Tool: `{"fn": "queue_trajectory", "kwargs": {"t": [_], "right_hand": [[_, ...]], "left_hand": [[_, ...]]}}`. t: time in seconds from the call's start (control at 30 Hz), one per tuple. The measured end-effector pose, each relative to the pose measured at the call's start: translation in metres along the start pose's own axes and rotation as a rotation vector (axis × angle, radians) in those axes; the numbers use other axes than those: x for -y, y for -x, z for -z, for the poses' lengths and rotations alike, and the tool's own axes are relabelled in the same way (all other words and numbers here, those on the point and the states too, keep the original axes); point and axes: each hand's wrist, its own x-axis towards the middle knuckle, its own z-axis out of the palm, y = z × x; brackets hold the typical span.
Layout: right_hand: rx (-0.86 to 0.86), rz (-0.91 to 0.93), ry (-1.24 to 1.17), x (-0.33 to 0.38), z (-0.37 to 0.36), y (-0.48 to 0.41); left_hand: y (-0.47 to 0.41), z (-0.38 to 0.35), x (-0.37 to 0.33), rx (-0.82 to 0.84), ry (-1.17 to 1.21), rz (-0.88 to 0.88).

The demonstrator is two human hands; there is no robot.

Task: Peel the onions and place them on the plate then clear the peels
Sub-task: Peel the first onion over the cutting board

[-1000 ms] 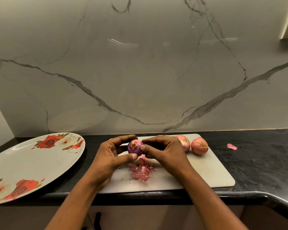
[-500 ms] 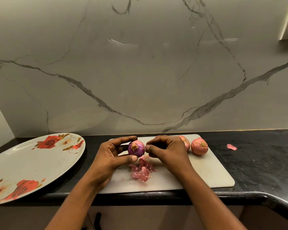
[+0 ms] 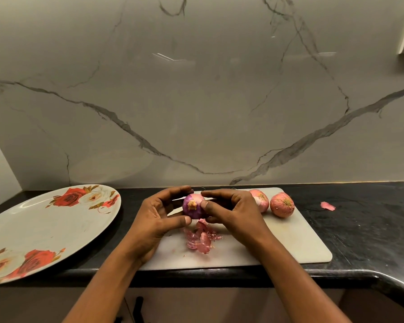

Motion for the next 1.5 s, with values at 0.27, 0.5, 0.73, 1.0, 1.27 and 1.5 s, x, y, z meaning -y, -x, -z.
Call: {"fn": "queue_trajectory", "kwargs": {"t": [0.27, 0.5, 0.73, 1.0, 1.27, 1.5], "right_hand": [[-0.027, 0.010, 0.071, -0.0024, 0.0005, -0.0002], [0.019, -0.036, 0.056, 0.0018, -0.0018, 0.0020], [0.038, -0.018, 0.120, 0.0009, -0.0010, 0.0024], [0.043, 0.035, 0.169, 0.0006, 0.0002, 0.0016], [0.054, 0.014, 0.078, 0.0021, -0.0013, 0.0029], [0.031, 0.080, 0.122, 0.0011, 0.0010, 0.0015]], "left_hand": [[0.0011, -0.0024, -0.0027, -0.039, -0.023, 0.040], [0.0039, -0.0084, -0.0048, -0.047, -0.161, -0.004], [0.0032, -0.0089, -0.0054, -0.053, -0.217, -0.013], [0.0020, -0.0065, -0.0050, -0.064, -0.157, 0.012], [0.0021, -0.0071, -0.0049, -0.070, -0.130, 0.020], [0.0030, -0.0040, -0.0053, -0.043, -0.049, 0.017]]}}
